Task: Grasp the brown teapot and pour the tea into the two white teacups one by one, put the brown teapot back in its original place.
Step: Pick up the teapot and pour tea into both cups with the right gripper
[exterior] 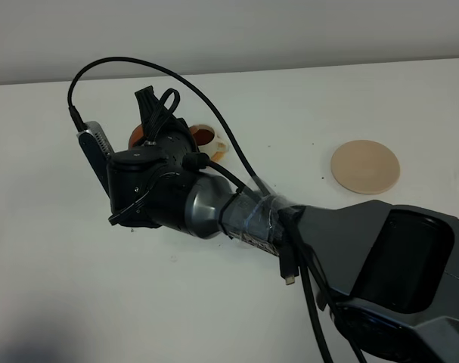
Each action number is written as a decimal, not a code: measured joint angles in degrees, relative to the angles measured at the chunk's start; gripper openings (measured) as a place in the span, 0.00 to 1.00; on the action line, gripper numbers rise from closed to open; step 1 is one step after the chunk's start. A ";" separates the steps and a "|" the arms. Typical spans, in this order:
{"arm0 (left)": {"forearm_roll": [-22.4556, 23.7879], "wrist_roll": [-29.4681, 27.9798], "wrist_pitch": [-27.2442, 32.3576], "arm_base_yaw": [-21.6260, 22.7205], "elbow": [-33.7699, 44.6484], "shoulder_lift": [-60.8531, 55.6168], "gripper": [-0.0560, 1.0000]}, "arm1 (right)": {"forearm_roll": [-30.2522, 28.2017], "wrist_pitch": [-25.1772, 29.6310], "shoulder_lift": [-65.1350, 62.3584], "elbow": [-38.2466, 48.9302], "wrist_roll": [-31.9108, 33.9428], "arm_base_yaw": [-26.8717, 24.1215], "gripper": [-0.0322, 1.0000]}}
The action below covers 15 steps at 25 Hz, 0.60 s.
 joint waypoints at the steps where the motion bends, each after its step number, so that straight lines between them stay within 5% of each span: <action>1: 0.00 0.00 0.00 0.00 0.00 0.00 0.49 | -0.45 0.00 0.40 0.00 -0.14 0.11 0.14; 15: 0.00 0.00 0.00 0.00 0.00 0.00 0.49 | -7.06 -0.38 0.89 0.00 -3.55 0.95 0.14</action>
